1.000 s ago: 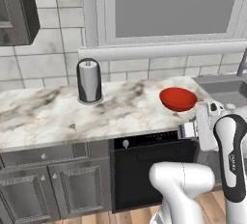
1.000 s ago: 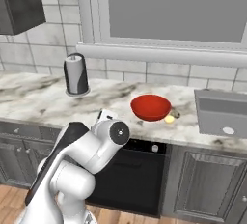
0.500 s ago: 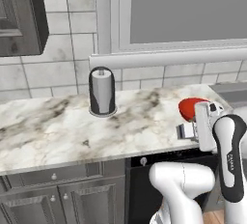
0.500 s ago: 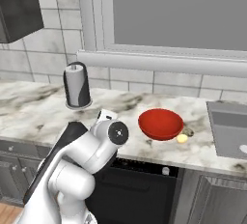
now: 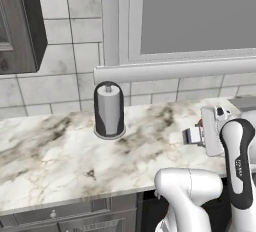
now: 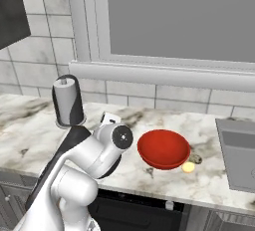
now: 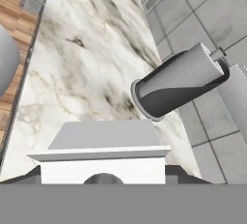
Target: Gather the eggs and milk located in the vicinity of the sink area and place them right next to the bowl.
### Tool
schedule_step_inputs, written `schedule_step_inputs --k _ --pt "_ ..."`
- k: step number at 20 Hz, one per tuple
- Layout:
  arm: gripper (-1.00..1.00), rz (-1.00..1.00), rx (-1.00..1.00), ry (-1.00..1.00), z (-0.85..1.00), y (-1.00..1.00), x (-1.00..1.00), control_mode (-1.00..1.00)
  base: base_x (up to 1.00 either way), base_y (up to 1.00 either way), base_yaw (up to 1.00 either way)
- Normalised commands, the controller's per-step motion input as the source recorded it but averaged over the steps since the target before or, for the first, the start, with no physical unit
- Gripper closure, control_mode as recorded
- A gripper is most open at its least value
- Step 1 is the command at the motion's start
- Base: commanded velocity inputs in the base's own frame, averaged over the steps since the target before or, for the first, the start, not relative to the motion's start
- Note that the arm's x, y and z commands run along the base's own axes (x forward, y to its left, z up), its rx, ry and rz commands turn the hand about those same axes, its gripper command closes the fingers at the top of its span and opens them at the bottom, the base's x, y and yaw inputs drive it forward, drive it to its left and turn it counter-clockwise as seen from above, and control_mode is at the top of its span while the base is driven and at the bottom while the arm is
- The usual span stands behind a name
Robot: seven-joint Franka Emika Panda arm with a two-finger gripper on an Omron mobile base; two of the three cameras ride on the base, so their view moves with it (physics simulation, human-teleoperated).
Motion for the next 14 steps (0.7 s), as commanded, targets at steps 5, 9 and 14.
schedule_step_inputs --k 5,9,14 --pt "1.00 0.00 0.00 0.00 0.00 0.00 0.00 1.00 0.48 -0.03 0.00" --pt "1.00 0.00 0.00 0.00 0.00 0.00 0.00 1.00 0.15 -0.04 0.00" --pt "1.00 0.00 0.00 0.00 0.00 0.00 0.00 -1.00 0.00 -0.01 0.00"
